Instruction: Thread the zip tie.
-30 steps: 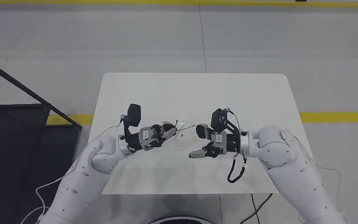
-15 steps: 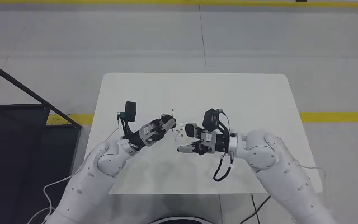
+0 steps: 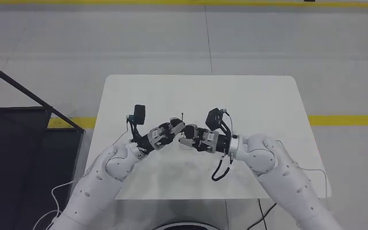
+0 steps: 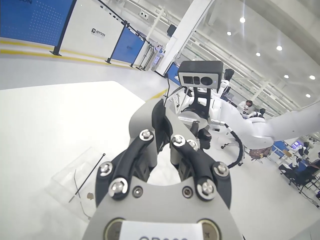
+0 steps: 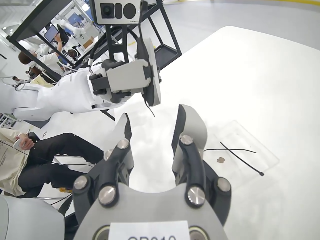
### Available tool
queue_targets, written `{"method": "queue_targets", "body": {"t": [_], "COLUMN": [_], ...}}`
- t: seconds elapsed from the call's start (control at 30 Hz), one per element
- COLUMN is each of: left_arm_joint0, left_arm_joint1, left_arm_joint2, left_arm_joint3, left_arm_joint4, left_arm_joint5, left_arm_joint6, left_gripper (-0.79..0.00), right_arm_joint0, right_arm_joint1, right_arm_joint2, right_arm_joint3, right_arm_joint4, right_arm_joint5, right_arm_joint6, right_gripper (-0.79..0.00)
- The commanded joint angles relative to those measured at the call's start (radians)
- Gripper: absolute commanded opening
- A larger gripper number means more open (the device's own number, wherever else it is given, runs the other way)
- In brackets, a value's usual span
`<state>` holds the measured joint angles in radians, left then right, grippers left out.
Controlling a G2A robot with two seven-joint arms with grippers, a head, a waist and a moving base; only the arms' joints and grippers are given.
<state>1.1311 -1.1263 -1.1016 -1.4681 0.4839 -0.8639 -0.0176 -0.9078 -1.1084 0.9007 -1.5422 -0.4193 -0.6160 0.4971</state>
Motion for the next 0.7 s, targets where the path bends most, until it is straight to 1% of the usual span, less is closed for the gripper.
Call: {"method": "queue_targets", "body": {"t": [0.0,0.13,0.4,0.47,0.57,0.6,0.67], "left_arm_joint0": [0.0,0.001,0.001,0.002,0.003,0.004,0.004], "left_arm_joint1": [-0.002,-0.005,-0.01,-0.011,-0.013,-0.013,-0.014], "left_arm_joint2": [0.0,-0.002,-0.008,-0.01,-0.012,-0.013,-0.014], "left_arm_joint3": [-0.001,0.0,0.006,0.008,0.01,0.011,0.011], "left_arm_joint4": [0.007,0.008,0.007,0.008,0.008,0.007,0.008], "left_arm_joint5": [-0.001,-0.004,-0.007,-0.009,-0.008,-0.008,-0.008], "left_arm_joint6": [0.004,0.009,0.006,0.006,0.007,0.006,0.004], "left_gripper": [-0.785,-0.785,-0.785,-0.785,-0.785,-0.785,-0.785], "right_arm_joint0": [0.007,0.013,0.016,0.016,0.015,0.015,0.015], "right_arm_joint1": [-0.004,-0.009,-0.016,-0.017,-0.019,-0.019,-0.02], "right_arm_joint2": [-0.005,-0.01,-0.011,-0.01,-0.009,-0.009,-0.009], "right_arm_joint3": [0.008,0.018,0.027,0.028,0.03,0.03,0.031], "right_arm_joint4": [0.001,-0.001,0.002,0.002,0.0,-0.001,0.001], "right_arm_joint5": [0.007,0.009,0.009,0.006,0.004,0.004,0.002], "right_arm_joint6": [0.001,0.0,0.0,0.0,0.001,0.003,0.004], "right_gripper": [-0.434,-0.465,-0.6,-0.686,-0.773,-0.785,-0.785]}}
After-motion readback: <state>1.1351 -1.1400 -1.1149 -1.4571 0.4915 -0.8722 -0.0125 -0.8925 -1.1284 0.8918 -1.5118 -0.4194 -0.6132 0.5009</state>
